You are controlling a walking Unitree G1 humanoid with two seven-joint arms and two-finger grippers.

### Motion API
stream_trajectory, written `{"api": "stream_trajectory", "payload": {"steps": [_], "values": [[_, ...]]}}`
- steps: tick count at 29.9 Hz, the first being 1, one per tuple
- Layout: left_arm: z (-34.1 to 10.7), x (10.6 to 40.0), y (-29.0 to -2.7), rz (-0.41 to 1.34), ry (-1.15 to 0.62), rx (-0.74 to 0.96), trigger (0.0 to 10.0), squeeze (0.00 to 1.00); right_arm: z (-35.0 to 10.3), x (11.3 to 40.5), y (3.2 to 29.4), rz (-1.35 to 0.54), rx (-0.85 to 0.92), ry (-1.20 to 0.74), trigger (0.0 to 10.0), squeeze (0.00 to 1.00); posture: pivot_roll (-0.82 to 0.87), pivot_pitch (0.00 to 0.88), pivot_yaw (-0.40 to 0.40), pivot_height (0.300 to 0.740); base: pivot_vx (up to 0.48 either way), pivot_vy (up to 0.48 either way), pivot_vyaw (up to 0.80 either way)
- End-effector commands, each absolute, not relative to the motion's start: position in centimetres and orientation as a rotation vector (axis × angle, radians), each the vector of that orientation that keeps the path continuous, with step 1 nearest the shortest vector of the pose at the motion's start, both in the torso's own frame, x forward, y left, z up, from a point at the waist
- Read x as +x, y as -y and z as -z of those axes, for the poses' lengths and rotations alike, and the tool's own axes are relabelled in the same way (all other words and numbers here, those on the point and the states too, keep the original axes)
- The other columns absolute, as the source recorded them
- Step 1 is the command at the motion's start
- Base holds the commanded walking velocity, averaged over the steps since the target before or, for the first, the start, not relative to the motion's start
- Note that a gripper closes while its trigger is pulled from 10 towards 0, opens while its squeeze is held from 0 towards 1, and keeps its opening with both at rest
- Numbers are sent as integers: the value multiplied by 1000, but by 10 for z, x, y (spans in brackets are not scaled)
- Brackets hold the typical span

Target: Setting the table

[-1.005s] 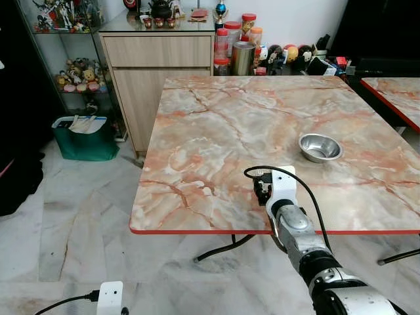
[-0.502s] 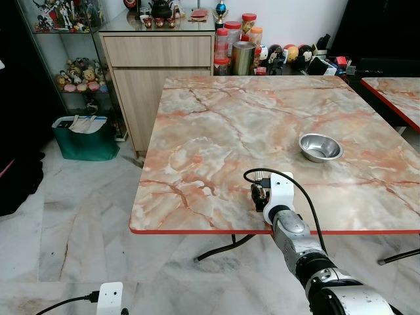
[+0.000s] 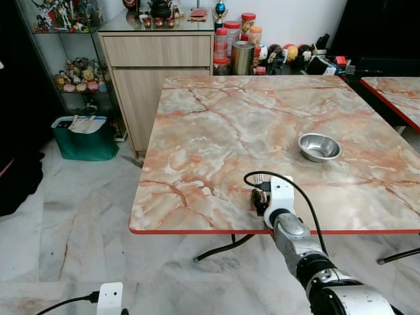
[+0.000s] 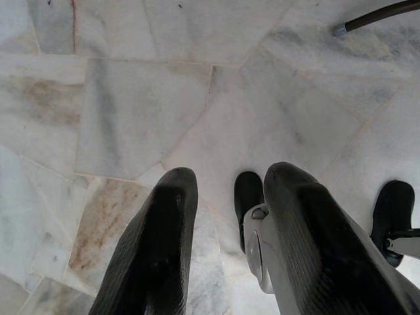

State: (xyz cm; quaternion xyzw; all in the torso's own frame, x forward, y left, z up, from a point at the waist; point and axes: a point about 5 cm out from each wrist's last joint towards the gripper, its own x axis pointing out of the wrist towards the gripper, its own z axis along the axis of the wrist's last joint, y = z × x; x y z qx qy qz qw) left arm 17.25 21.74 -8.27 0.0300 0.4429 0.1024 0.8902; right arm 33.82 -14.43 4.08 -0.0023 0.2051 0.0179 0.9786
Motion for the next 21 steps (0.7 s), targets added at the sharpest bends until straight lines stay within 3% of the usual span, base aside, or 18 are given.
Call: {"api": "stream_trajectory", "payload": {"steps": [1,21], "values": [[84,170,-217,-209,-934,62,10000,0,-45,342,146,-26,-3,-412,10000,0,18,0,-26,740,0,0,0],[84,170,-217,-209,-934,62,10000,0,-45,342,146,-26,-3,-412,10000,0,18,0,-26,740,0,0,0]]}}
